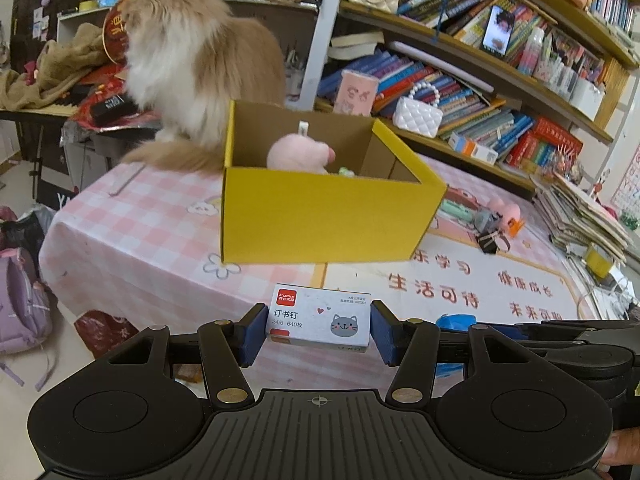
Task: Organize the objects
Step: 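Lift and carry the blue piece and staple box over the yellow box with both tools, then open the right tool to drop the blue piece while the left tool releases the staple box into the box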
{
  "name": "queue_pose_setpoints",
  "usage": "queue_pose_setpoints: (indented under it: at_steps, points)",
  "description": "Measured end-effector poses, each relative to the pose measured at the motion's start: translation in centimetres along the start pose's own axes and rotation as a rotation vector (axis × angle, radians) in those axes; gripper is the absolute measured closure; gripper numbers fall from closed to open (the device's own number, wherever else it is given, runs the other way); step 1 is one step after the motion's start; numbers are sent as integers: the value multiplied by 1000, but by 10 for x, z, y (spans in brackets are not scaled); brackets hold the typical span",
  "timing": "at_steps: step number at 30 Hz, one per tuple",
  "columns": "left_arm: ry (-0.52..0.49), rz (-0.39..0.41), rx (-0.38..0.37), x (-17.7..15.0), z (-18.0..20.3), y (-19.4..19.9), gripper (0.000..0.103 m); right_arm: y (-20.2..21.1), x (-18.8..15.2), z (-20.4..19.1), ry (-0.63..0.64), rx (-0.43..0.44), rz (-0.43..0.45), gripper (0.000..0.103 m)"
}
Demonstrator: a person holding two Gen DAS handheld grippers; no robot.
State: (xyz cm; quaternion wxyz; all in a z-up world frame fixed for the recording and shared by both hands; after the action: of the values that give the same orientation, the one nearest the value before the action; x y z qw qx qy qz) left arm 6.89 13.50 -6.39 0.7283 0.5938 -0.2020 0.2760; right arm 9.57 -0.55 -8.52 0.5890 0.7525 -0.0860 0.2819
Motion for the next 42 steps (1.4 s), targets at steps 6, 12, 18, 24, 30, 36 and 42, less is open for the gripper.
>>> queue_pose_setpoints:
  at_steps: [6,12,18,24,30,36,42]
  points:
    - [-1,73,1,29,-1,6,50,6,30,0,29,-23,78,74]
    - [-10,164,40,80,-4,7,50,9,87,1,43,-24,185,74]
    - [-49,191,98,119,-2,-17,50,0,144,3,91,-33,244,74]
    - [-112,152,187,133,2,-57,50,-31,182,4,158,-28,223,74]
    - [-137,91,252,135,-3,-89,50,-71,197,0,237,-20,153,74]
    - [-159,32,302,134,-5,-114,49,-109,200,-3,294,-12,65,74]
    - [-138,8,301,132,-5,-126,49,-132,198,4,265,42,-30,73]
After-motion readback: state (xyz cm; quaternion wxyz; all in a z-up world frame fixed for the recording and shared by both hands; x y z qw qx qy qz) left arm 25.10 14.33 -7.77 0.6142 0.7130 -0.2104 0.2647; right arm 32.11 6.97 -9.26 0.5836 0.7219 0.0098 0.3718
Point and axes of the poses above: each gripper's, at about its wrist camera, not at the fingertips, and y roughly against the way its jaws point, z to its right, x to its top, the point moved 10 cm from there along -y, roughly the way its jaws point, and after that the axes turned 10 degrees about -z, right-handed, at the moved point
